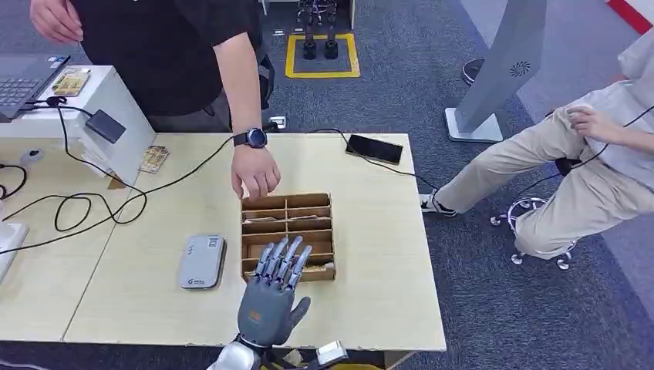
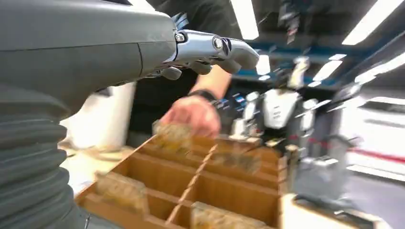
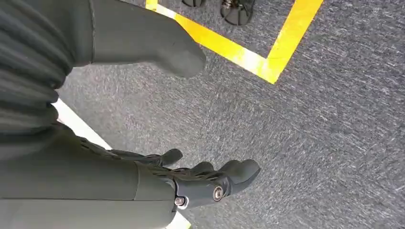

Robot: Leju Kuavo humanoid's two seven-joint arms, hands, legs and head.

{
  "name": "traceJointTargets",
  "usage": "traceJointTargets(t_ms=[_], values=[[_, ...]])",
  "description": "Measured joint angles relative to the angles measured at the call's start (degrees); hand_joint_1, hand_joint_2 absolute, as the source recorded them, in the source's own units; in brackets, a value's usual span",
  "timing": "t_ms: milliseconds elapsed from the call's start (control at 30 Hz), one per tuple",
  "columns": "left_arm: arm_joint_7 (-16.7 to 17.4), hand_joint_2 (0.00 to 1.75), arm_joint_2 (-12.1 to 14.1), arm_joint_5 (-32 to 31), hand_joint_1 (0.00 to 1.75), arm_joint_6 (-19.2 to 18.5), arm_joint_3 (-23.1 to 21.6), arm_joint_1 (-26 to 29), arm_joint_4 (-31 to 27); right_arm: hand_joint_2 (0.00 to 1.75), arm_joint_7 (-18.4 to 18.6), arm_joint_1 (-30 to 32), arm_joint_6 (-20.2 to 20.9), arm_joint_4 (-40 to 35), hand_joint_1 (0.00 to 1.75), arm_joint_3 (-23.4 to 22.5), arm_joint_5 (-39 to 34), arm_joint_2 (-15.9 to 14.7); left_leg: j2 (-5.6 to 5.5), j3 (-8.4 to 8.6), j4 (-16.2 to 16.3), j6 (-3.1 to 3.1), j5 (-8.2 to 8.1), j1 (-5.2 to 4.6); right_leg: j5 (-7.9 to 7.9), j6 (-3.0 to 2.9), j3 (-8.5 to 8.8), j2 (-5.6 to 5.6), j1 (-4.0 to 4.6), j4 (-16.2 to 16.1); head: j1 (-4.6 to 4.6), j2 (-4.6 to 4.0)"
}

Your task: Pass the card to the sensor for recognition and then transmit it.

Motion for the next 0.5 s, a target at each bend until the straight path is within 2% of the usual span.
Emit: traceJointTargets(t_ms=[300,400,500], values=[[13.4,1.75,0.7,0.0,0.0,0.0,-9.4,-6.3,6.3,1.75,-0.4,0.0,0.0,-0.2,0.0,-0.1,0.6,0.0,0.0,-0.01,0.0,0.01,0.01,0.0,0.02,-0.01,0.01,0.0,0.0,0.0,0.0,0.0],[16.2,1.75,1.0,0.0,0.0,0.0,-12.4,-8.5,7.5,1.75,-0.6,0.0,0.0,-0.2,0.0,-0.1,0.6,0.0,0.0,-0.01,0.0,0.01,0.01,0.0,0.01,-0.01,0.01,-0.01,-0.01,0.0,0.02,0.0],[17.1,1.75,1.3,0.0,0.0,0.0,-15.2,-9.7,8.4,1.75,-0.6,0.0,0.0,-0.1,0.0,-0.1,0.7,0.0,0.0,-0.02,0.0,0.01,0.01,-0.01,0.01,-0.01,0.0,0.0,-0.01,0.0,0.02,0.0]])
